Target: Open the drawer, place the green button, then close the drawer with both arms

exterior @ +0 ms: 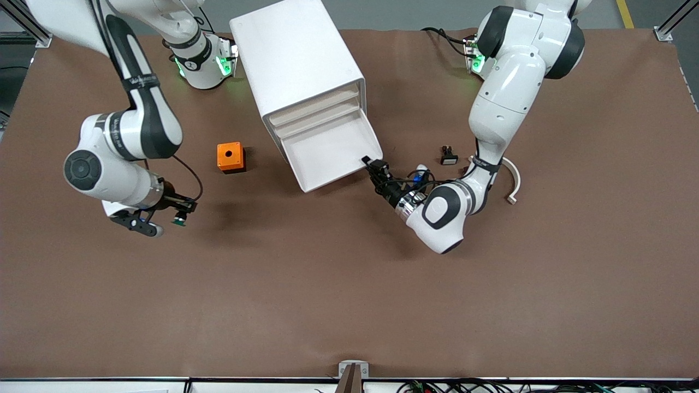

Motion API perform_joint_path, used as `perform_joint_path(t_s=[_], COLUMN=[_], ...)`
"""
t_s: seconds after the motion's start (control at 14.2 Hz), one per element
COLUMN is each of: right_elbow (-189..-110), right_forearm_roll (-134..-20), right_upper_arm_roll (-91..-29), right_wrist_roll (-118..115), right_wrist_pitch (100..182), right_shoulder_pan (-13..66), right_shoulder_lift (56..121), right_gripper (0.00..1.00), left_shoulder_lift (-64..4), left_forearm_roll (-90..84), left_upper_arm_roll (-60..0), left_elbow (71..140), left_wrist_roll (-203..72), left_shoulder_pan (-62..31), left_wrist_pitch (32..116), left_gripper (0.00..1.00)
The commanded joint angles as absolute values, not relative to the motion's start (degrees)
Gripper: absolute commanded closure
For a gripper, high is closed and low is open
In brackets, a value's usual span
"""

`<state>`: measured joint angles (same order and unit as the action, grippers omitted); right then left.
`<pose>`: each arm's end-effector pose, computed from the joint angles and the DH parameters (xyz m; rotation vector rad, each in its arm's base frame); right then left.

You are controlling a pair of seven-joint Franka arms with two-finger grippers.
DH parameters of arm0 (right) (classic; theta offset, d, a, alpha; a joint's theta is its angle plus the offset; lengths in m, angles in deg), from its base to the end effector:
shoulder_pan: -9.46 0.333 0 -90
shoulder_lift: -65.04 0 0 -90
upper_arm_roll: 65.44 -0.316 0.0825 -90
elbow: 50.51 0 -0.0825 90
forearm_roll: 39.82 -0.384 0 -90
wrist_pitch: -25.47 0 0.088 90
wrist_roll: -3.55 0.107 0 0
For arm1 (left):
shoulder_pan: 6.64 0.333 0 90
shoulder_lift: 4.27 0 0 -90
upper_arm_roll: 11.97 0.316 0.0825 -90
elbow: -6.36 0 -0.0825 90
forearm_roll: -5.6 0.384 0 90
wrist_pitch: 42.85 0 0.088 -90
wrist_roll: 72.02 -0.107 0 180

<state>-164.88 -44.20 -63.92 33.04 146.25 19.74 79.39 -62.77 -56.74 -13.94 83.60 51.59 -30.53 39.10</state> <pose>0.5745 0.0926 0.3249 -3.0612 0.6287 0.2334 0.5434 -0.3748 0.1237 -1.0132 -1.8583 1.6097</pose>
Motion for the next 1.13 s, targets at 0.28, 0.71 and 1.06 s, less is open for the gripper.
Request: perform_joint_path(t_s=[0.28, 0.71, 1.06], right_elbow=[-164.25, -160.91, -160.20], right_forearm_roll=[-44.74, -44.74, -44.91], right_upper_arm_roll=[-63.77, -63.77, -63.77], right_wrist_roll=[55.89, 73.49, 84.12], right_wrist_pitch=[143.33, 143.15, 144.20], right_shoulder_pan=[33.61, 43.73, 50.32], right_shoulder_lift=[75.06, 75.67, 76.81], right_gripper=[1.00, 1.00, 1.00], left_shoulder_lift=[-62.89, -62.63, -62.28], left_forearm_roll=[-58.12, -57.68, -55.93], left_upper_arm_roll=[-13.82, -13.99, -13.29], left_elbow=[82.56, 82.56, 77.57], left_wrist_roll=[51.90, 51.82, 45.08], left_shoulder_pan=[-29.22, -29.66, -28.70], left_wrist_pitch=[40.38, 40.38, 39.86], left_gripper=[0.78, 0.00, 0.00])
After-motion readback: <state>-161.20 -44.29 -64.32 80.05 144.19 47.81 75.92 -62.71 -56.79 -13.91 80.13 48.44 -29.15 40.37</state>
